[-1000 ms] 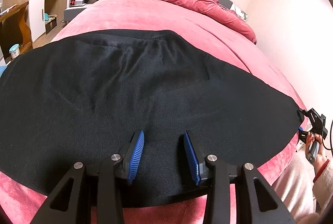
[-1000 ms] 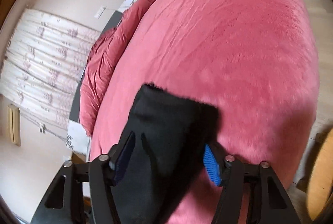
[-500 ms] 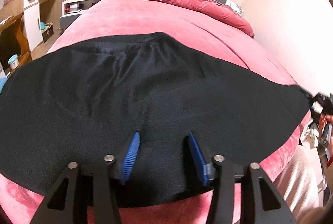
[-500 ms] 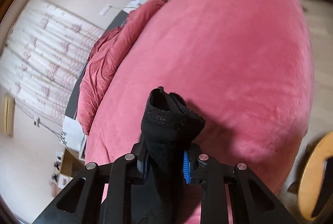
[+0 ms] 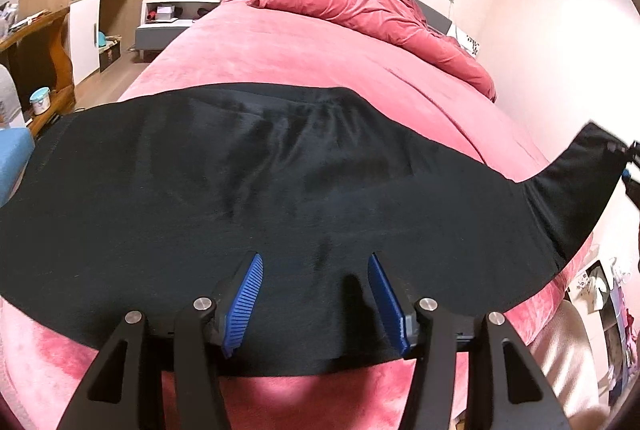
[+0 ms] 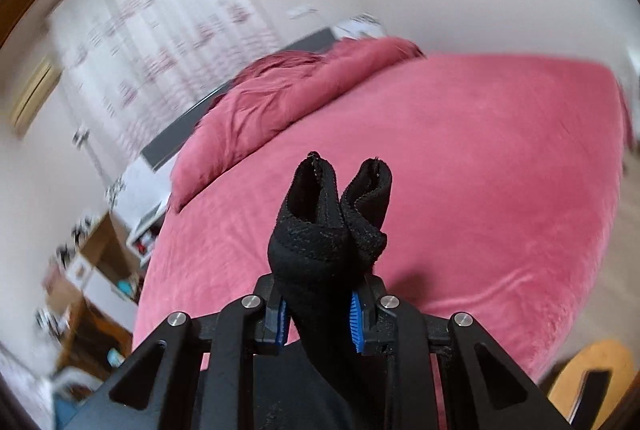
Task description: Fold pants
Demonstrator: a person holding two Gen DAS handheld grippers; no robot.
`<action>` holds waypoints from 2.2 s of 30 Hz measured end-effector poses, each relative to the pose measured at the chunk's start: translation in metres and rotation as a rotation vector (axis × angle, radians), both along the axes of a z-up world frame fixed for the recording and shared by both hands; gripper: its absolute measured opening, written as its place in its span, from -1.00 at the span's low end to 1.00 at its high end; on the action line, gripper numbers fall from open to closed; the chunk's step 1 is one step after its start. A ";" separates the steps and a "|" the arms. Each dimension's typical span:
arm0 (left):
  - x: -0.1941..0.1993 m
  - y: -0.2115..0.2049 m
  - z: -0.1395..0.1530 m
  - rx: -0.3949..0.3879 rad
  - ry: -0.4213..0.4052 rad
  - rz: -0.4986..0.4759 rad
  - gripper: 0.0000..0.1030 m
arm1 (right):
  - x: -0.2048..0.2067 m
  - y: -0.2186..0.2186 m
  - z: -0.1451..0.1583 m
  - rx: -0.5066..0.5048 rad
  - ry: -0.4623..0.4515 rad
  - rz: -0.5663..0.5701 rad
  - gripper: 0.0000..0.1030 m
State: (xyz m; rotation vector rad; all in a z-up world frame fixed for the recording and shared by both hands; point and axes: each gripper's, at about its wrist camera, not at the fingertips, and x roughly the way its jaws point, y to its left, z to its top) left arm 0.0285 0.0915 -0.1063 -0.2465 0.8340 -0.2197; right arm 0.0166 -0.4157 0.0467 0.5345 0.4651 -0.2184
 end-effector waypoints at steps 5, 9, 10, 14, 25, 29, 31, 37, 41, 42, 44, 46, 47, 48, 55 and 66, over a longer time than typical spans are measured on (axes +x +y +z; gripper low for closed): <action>-0.003 0.011 0.001 -0.034 -0.008 0.019 0.10 | 0.014 0.072 0.012 -0.079 -0.017 0.137 -0.54; -0.006 0.020 0.003 -0.060 -0.015 0.044 0.10 | 0.025 0.122 0.000 -0.121 0.006 0.240 -0.54; -0.007 0.022 0.003 -0.066 -0.015 0.050 0.10 | 0.028 0.133 -0.005 -0.134 0.017 0.264 -0.54; -0.009 0.030 0.002 -0.084 -0.015 0.068 0.10 | 0.037 0.184 -0.040 -0.177 0.091 0.376 -0.54; -0.009 0.032 0.000 -0.105 -0.006 0.066 0.10 | 0.043 0.243 -0.143 -0.222 0.268 0.555 -0.43; -0.008 0.027 -0.001 -0.092 -0.004 0.046 0.10 | 0.035 0.247 -0.174 -0.125 0.297 0.644 0.29; -0.008 0.024 -0.001 -0.094 0.002 0.033 0.10 | 0.027 0.249 -0.174 -0.118 0.264 0.671 0.40; -0.004 0.004 0.011 -0.176 0.014 -0.041 0.10 | 0.003 0.209 -0.152 0.011 0.138 0.678 0.40; 0.007 -0.023 0.025 -0.214 0.016 -0.133 0.10 | -0.011 0.149 -0.137 0.024 0.063 0.462 -0.08; 0.012 -0.031 0.028 -0.219 0.021 -0.151 0.10 | -0.011 0.132 -0.135 0.011 0.069 0.403 -0.19; 0.026 -0.049 0.029 -0.252 0.057 -0.193 0.11 | -0.008 0.103 -0.136 -0.013 0.102 0.296 -0.31; 0.043 -0.065 0.026 -0.271 0.101 -0.195 0.12 | -0.004 0.077 -0.146 0.022 0.143 0.230 -0.42; 0.050 -0.071 0.025 -0.269 0.108 -0.183 0.13 | -0.001 0.065 -0.151 0.056 0.163 0.204 -0.43; 0.057 -0.077 0.022 -0.258 0.114 -0.168 0.17 | -0.001 0.055 -0.158 0.092 0.178 0.186 -0.43; 0.085 -0.117 0.002 -0.197 0.238 -0.177 -0.19 | 0.013 0.063 -0.176 0.096 0.205 0.239 -0.49; 0.067 -0.125 0.023 -0.105 0.157 -0.196 -0.63 | 0.017 0.063 -0.191 0.088 0.278 0.223 -0.56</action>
